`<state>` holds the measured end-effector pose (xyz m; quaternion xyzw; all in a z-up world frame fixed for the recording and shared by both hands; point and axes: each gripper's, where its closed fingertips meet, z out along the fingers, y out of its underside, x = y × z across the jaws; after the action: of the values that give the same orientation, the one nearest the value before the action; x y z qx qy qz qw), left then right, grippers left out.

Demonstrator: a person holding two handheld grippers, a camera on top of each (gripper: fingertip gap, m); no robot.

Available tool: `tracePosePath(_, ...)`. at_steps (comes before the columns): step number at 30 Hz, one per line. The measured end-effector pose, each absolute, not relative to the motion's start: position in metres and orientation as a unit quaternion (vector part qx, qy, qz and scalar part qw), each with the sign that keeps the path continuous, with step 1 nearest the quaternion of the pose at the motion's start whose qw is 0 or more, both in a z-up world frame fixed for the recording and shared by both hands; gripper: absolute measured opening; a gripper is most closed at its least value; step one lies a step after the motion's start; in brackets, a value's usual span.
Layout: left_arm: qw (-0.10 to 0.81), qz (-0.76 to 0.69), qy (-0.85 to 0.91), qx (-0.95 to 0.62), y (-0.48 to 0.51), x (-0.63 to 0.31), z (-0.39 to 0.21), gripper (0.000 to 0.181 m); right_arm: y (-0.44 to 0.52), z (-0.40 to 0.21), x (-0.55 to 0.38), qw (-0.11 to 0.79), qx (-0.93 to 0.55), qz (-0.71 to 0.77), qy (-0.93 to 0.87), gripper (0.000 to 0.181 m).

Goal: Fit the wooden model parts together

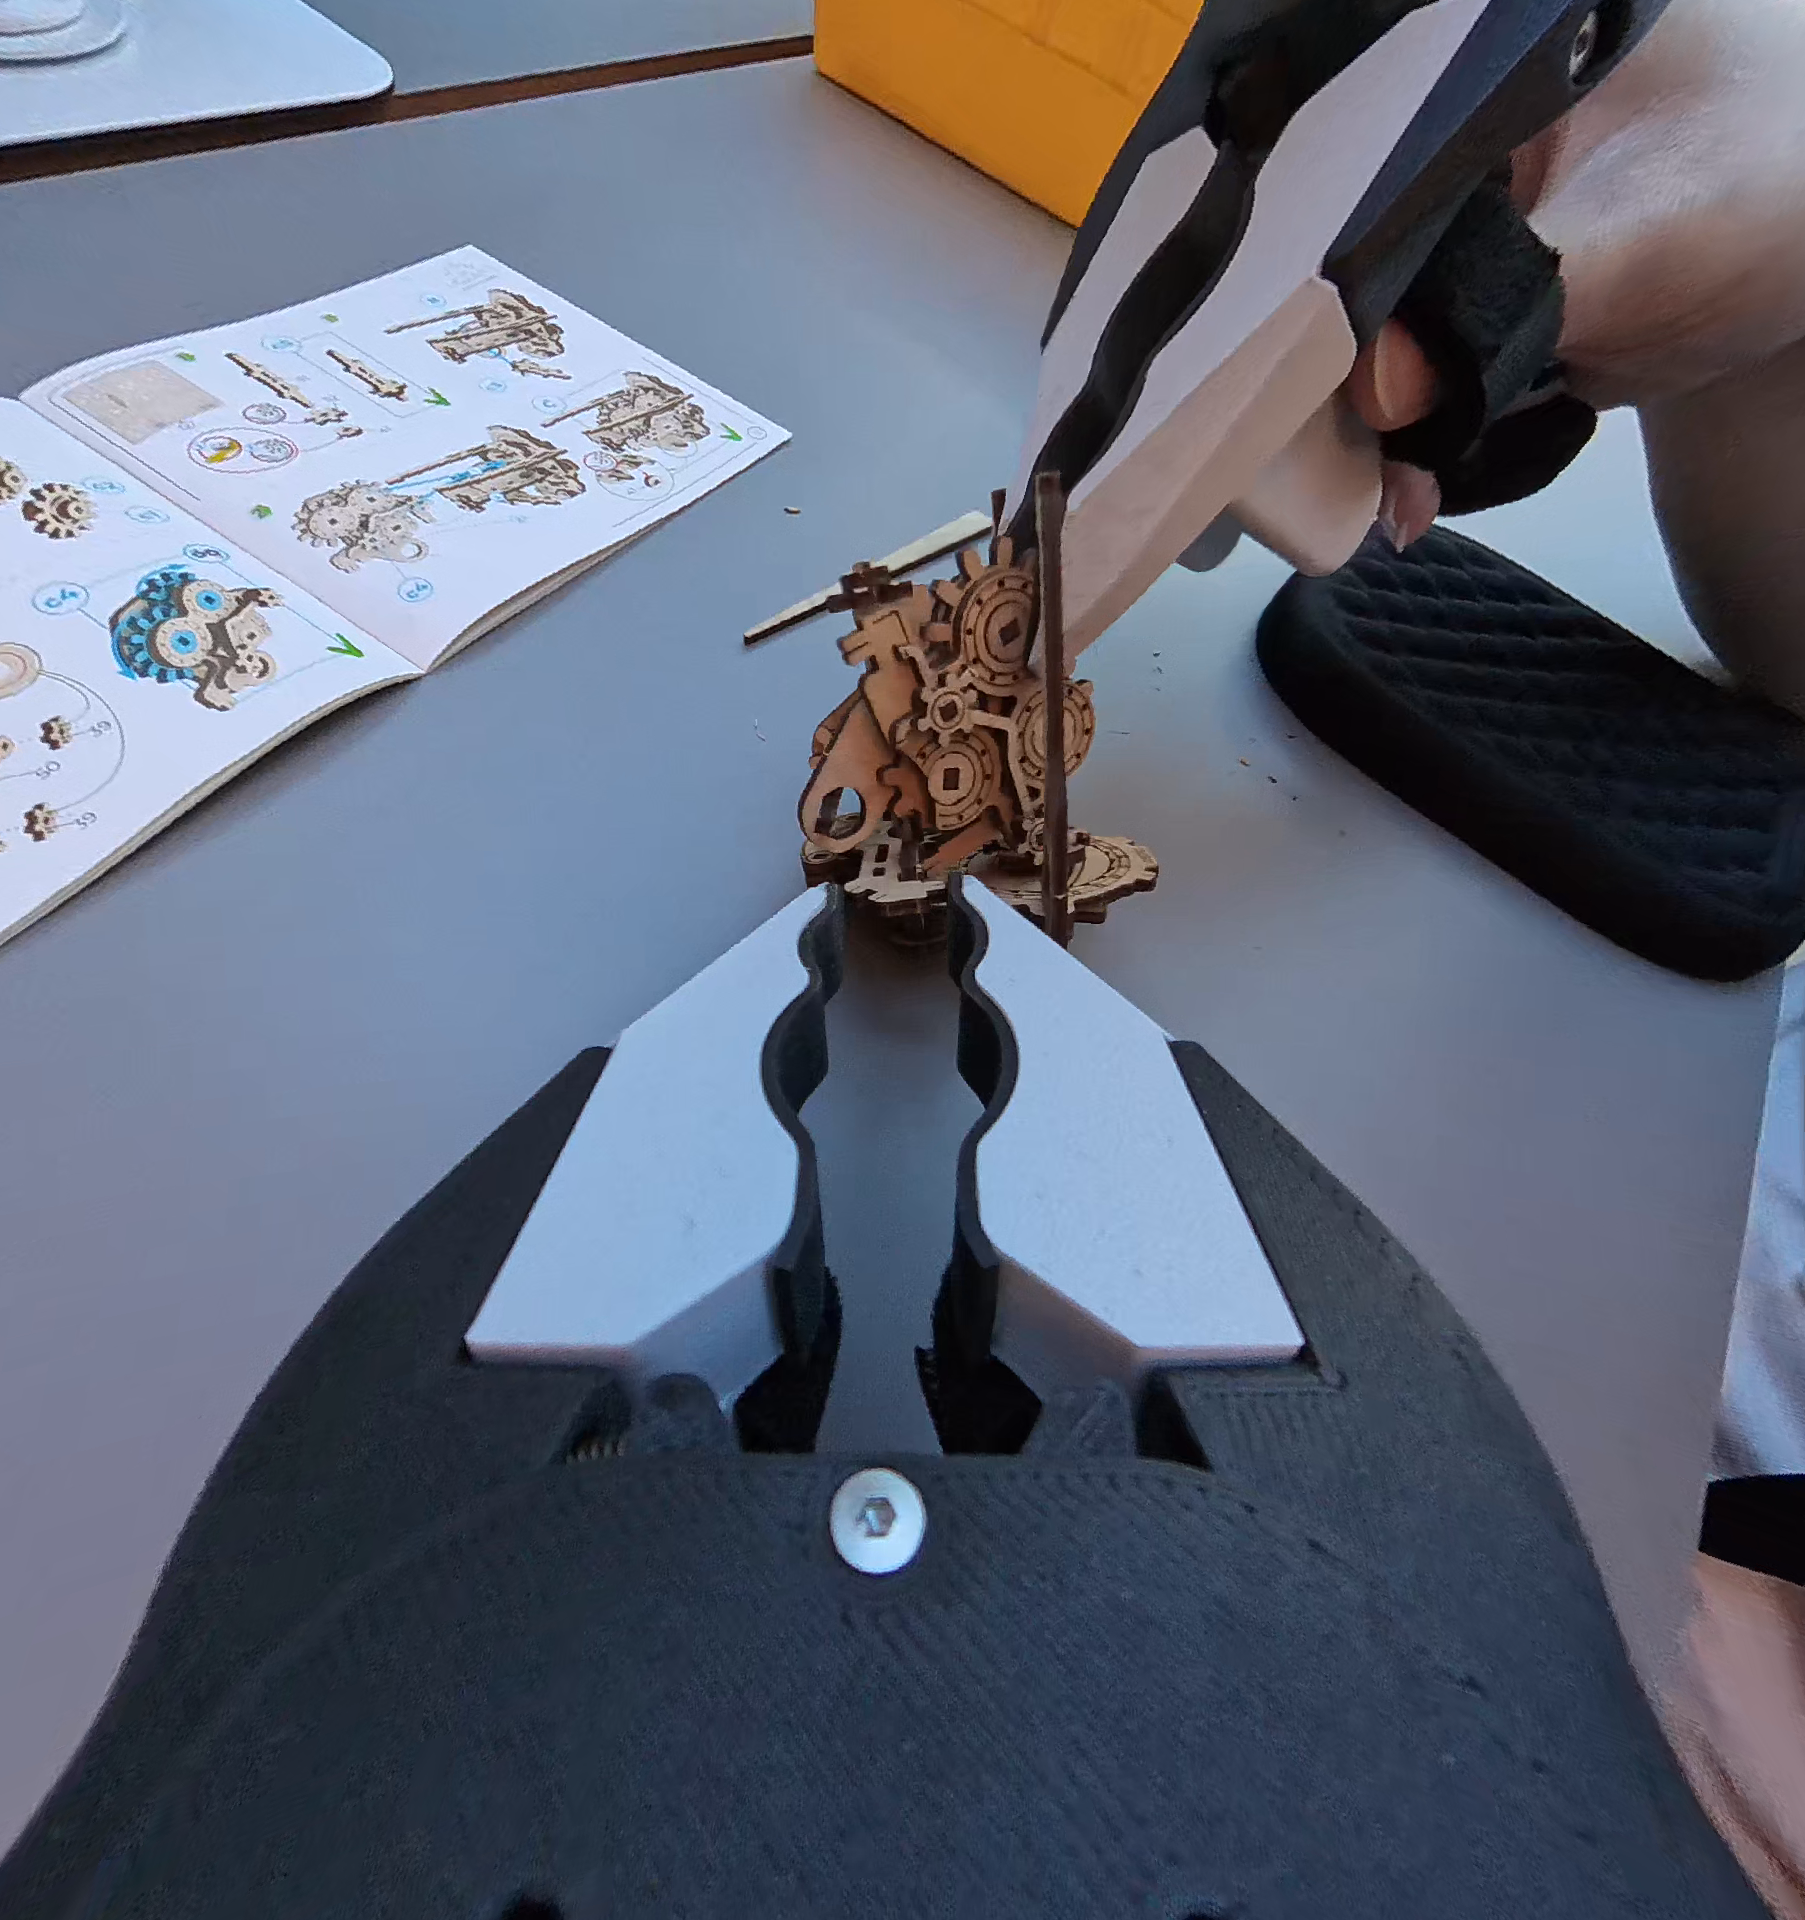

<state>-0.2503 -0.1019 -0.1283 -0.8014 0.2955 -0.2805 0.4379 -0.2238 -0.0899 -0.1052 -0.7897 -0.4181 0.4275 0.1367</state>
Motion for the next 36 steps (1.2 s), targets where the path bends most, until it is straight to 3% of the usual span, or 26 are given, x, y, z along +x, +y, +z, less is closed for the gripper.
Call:
tracePosePath(11,0.467,-0.192,0.298,-0.810,-0.105,-0.251,-0.130,0.017,-0.093,-0.105,-0.225,0.138,-0.785,0.468,-0.382,0.009)
tracePosePath(23,0.464,-0.217,0.284,-0.811,-0.108,-0.245,-0.131,0.017,-0.095,-0.100,-0.226,0.210,-0.775,0.431,-0.412,0.009)
tracePosePath(36,0.454,-0.247,0.269,-0.813,-0.110,-0.244,-0.132,0.018,-0.103,-0.108,-0.223,0.192,-0.770,0.449,-0.412,0.011)
